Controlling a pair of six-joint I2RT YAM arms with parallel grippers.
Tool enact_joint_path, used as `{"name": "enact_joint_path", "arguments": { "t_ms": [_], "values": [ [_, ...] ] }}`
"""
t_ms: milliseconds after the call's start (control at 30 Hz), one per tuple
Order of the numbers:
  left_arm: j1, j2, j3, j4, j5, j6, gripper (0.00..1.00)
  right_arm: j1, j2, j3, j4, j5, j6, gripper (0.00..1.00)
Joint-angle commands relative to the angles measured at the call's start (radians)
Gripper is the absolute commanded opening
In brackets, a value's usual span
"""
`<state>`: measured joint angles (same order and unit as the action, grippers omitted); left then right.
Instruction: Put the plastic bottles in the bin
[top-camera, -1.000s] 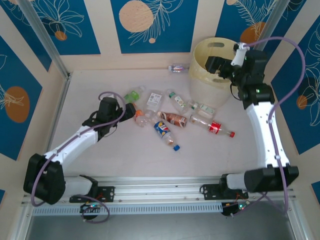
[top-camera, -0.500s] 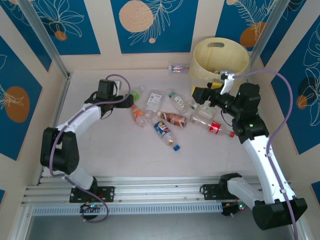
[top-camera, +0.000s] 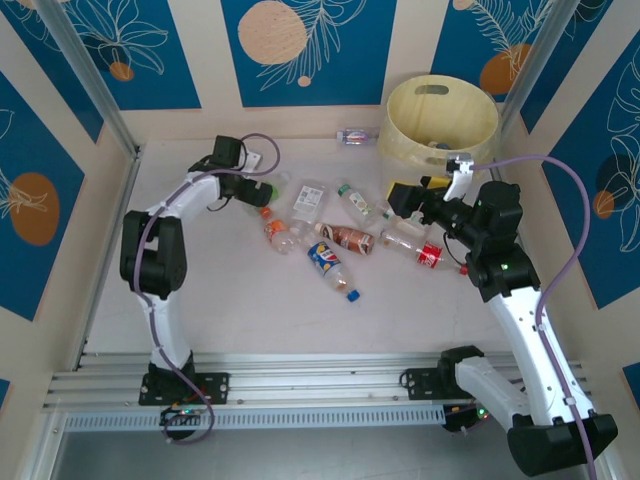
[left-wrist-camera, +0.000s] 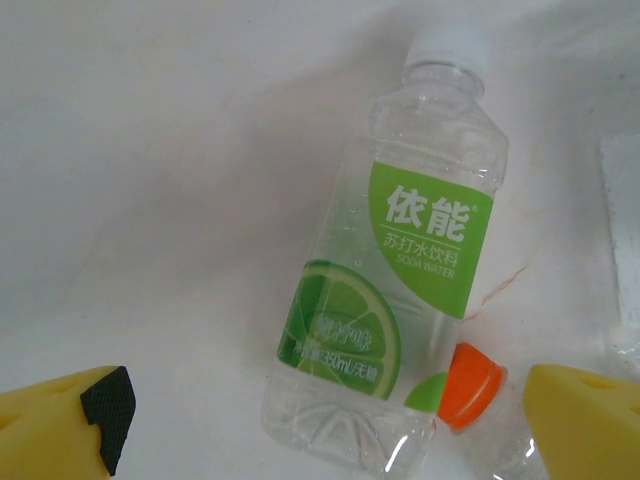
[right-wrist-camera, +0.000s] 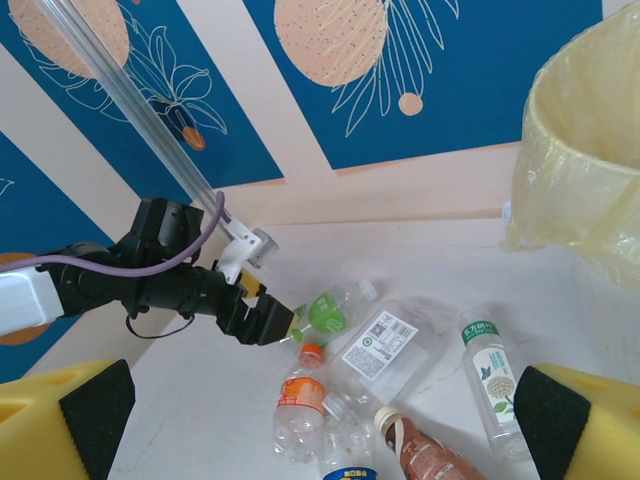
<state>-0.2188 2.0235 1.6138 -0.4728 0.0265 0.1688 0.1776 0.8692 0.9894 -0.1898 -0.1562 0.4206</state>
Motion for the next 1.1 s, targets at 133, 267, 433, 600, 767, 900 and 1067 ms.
{"name": "enact_joint_path", "arguments": {
  "t_ms": [133, 267, 433, 600, 767, 900, 1067],
  "values": [
    [0.007, 0.108, 0.117, -0.123, 0.002, 0.072, 0.95, 0.008, -0.012, -0.005, -0.039, 0.036, 0.02, 1.0],
    [0.007, 0.176, 0.172, -0.168, 0.015, 0.083, 0.89, 0.008, -0.011, -0.003, -0.041, 0.045, 0.026, 1.0],
    [0.006, 0.213, 0.176, -0.148, 0.026, 0.067, 0.8, 0.008, -0.01, 0.007, -0.052, 0.047, 0.03, 1.0],
    [0.007, 0.204, 0.153, -0.12, 0.053, 0.052, 0.65, 0.009, -0.01, 0.011, -0.07, 0.047, 0.037, 1.0],
    [0.005, 0.112, 0.068, -0.055, 0.061, 0.03, 0.57, 0.01, 0.004, -0.003, -0.053, 0.046, 0.052, 0.99],
    [0.005, -0.004, -0.035, 0.034, 0.092, -0.036, 0.49, 0.01, 0.032, -0.006, -0.032, 0.064, 0.111, 1.0],
    [-0.008, -0.147, -0.179, 0.174, 0.171, -0.159, 0.35, 0.012, 0.062, -0.024, 0.004, 0.094, 0.22, 1.0]
  ]
}}
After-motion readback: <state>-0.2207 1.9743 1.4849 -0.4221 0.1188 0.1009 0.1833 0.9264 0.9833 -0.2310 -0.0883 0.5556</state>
